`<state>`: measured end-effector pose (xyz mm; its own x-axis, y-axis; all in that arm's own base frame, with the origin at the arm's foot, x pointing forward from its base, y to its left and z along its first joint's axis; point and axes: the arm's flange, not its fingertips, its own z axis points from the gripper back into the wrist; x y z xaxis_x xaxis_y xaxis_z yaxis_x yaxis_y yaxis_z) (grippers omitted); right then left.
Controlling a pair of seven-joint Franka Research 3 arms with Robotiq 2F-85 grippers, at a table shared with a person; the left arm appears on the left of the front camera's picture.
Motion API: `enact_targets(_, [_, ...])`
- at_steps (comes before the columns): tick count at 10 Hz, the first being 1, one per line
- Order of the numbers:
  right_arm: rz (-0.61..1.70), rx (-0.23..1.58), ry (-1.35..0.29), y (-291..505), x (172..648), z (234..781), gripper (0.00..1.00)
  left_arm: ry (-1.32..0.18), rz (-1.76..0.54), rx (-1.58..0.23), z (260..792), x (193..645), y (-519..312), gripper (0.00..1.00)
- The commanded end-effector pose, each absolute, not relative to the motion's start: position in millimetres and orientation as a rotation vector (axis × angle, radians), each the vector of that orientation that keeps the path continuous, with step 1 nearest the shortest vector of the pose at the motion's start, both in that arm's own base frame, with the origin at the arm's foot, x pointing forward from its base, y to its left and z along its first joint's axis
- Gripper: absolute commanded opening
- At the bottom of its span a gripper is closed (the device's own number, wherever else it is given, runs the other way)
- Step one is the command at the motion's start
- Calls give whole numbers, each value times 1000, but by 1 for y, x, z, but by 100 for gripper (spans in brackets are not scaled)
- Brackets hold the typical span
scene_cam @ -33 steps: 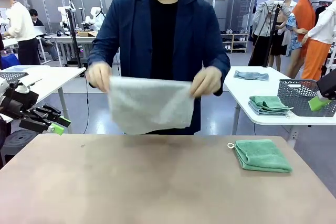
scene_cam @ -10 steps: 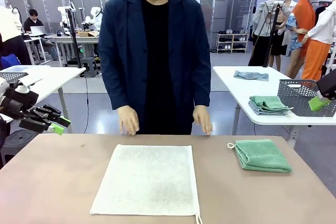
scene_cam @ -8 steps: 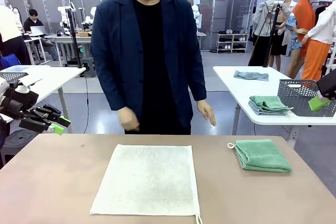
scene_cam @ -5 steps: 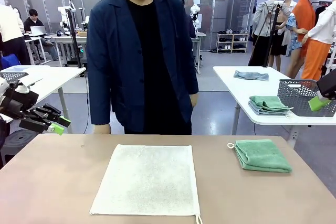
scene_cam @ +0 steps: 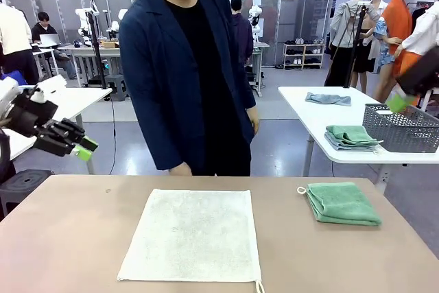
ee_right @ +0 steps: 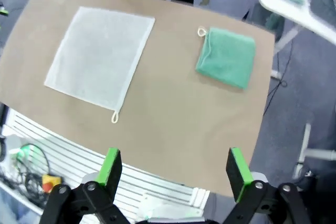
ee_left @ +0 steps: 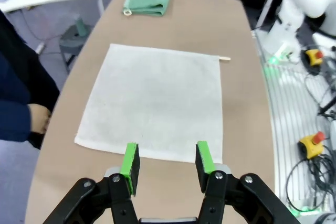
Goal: Fold the towels and place them in the basket.
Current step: When a person lays out a Towel with hook on the table, fold it in half twice.
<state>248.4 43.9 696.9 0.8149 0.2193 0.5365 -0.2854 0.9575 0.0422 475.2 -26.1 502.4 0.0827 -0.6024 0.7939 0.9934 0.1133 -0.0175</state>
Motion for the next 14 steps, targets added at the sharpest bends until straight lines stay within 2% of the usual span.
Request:
enact_targets(1, [422,11,-575,79,279,737,100,-669,-1344,-600,528,466,-56,56])
enact_targets(3, [644,-90,-578,153,292,759,100,-587,-1341,-492,563,444,-100,56])
enact_targets(5, [885,-182,-560,226,303,755,100,-482,-1356,-374,587,426,-133,56])
enact_targets(6, [997,-227,-530,261,306,741,100,-421,-1386,-317,597,417,-147,76])
enact_targets(7, [1095,-251,-480,282,309,726,100,-392,-1415,-273,603,412,-155,76])
enact_targets(8, [1185,-255,-440,294,311,709,100,-374,-1431,-231,607,405,-163,96])
enact_targets(9, [1258,-231,-390,300,314,692,100,-357,-1445,-194,611,397,-167,78])
enact_targets(10, [1334,-206,-362,301,317,677,100,-342,-1464,-165,616,388,-173,100])
enact_targets(12, [1510,-120,-295,298,326,646,100,-288,-1493,-131,622,371,-182,100])
enact_targets(14, [1582,-76,-263,303,335,622,100,-255,-1504,-93,622,361,-191,100])
